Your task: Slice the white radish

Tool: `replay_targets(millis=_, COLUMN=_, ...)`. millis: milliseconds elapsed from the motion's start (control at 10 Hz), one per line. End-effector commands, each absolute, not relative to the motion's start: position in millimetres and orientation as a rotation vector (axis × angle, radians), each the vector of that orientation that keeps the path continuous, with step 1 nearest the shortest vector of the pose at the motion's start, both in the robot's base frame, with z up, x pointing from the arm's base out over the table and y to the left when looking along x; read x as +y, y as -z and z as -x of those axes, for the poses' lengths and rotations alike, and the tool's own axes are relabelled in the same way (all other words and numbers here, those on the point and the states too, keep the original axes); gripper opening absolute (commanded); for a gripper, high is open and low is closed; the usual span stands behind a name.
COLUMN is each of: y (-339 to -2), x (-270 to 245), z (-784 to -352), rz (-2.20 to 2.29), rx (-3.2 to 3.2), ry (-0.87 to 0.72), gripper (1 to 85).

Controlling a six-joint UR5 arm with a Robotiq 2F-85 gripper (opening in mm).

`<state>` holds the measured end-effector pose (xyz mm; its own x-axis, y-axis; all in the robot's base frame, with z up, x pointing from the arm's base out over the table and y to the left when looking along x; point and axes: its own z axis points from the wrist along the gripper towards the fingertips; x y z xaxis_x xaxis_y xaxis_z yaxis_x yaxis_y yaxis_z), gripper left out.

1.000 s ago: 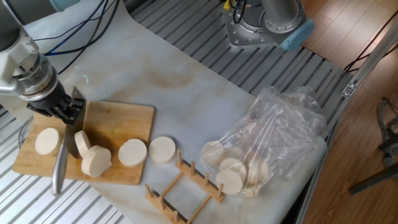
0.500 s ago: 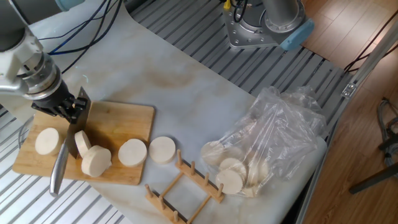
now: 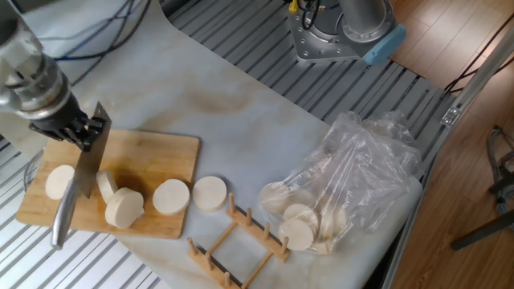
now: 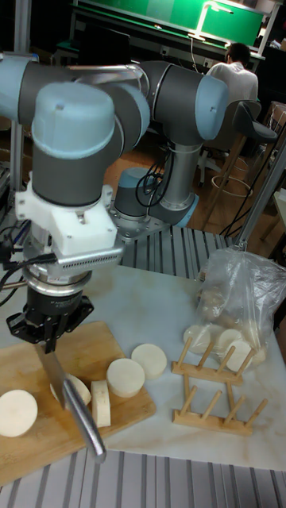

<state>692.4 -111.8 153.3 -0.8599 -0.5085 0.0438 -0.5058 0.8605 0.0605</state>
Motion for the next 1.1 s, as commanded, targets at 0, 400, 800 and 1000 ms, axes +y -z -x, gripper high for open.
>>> replay_targets(millis=0, y=-202, x=-66, z=-683, rz=-0.686, rx=-2.976, ry=0.183, gripper=1.3)
replay_targets(millis=400, y=-246, x=19, z=-661, rz=-0.404, rx=-3.004, ry=0.156, gripper=1.3)
replay_targets(millis=800, y=-238, x=77, z=-646, rz=-0.22, rx=-3.017, ry=0.167, gripper=1.3)
replay_targets(millis=1000, y=-235, x=98, z=-627, rz=-0.096, rx=-2.981, ry=0.166, gripper=1.3)
